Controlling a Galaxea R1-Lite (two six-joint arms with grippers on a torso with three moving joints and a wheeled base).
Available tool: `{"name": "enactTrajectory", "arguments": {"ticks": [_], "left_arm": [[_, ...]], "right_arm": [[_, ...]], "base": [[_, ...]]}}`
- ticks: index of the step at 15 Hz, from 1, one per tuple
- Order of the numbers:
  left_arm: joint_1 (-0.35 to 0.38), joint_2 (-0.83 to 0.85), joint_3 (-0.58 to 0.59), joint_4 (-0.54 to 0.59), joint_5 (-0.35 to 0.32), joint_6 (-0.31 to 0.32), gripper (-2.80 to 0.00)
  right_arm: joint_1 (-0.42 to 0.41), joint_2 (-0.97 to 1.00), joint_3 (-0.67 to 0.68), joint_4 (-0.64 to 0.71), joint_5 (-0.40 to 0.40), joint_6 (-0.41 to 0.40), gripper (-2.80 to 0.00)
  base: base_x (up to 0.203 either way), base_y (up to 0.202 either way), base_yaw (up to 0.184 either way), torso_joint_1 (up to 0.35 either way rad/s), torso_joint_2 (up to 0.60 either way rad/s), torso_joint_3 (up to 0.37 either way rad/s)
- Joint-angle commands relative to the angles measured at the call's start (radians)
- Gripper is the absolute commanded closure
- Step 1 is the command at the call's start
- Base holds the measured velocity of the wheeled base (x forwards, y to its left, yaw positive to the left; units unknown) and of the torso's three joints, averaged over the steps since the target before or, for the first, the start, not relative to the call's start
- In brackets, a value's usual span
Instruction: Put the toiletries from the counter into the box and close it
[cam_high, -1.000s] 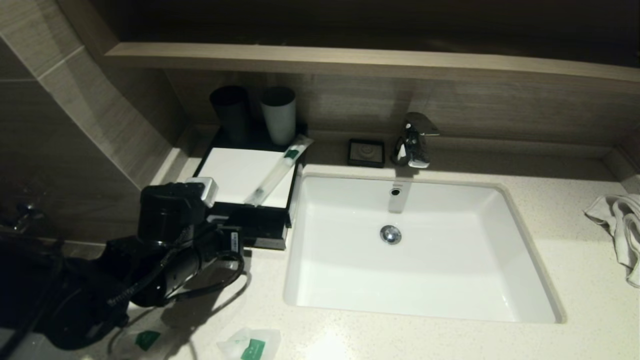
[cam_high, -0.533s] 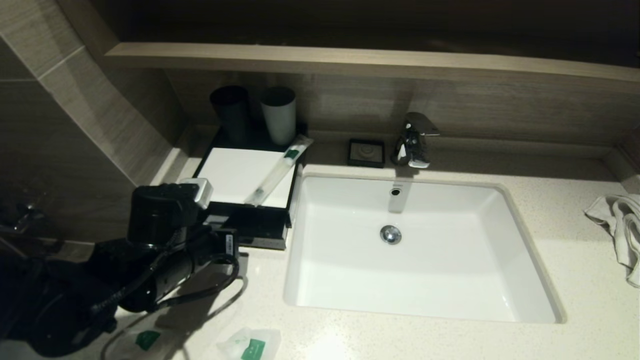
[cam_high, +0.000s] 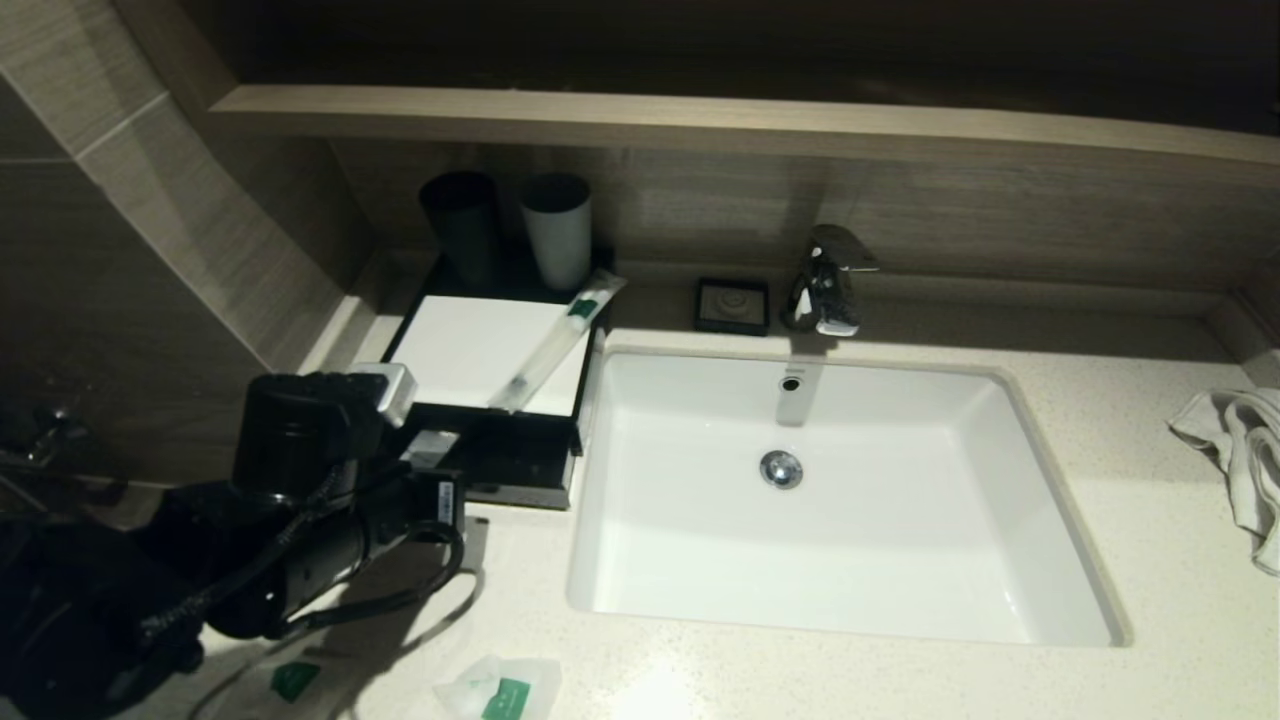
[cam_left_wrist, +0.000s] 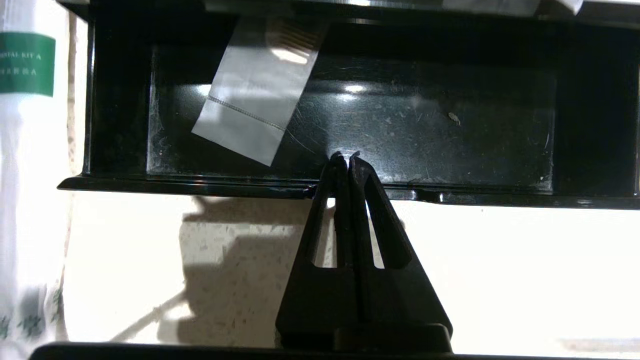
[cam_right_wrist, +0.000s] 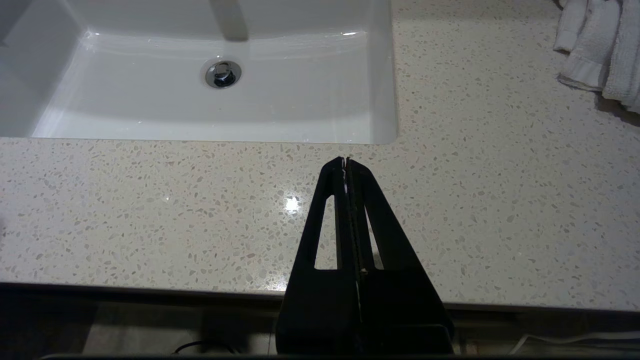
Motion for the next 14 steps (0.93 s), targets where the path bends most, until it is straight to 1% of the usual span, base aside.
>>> {"name": "enactTrajectory", "arguments": {"ticks": [1, 3, 5, 11, 14], "left_arm": [[-0.001, -0.022, -0.001, 0.018, 0.002, 0.001, 0.00], [-0.001, -0.038, -0.003, 0.074, -0.002, 0.003, 0.00], [-0.001, -0.042, -0.008, 0.108, -0.004, 0.005, 0.00], [-0.004, -0.056, -0.016, 0.162, -0.007, 0.005, 0.00], [-0.005, -0.080, -0.020, 0.217, -0.009, 0.006, 0.00]], "right_arm": [[0.000, 0.000, 0.000, 0.000, 0.000, 0.000, 0.00], [0.000, 0.000, 0.000, 0.000, -0.001, 0.000, 0.00], [0.000, 0.000, 0.002, 0.000, -0.001, 0.000, 0.00], [0.000, 0.000, 0.001, 0.000, -0.001, 0.000, 0.00], [0.000, 0.000, 0.001, 0.000, -0.001, 0.000, 0.00]], "base": [[0.000, 0.000, 0.000, 0.000, 0.00, 0.000], [0.000, 0.000, 0.000, 0.000, 0.00, 0.000], [0.000, 0.000, 0.000, 0.000, 0.00, 0.000], [0.000, 0.000, 0.000, 0.000, 0.00, 0.000], [0.000, 0.000, 0.000, 0.000, 0.00, 0.000]]}}
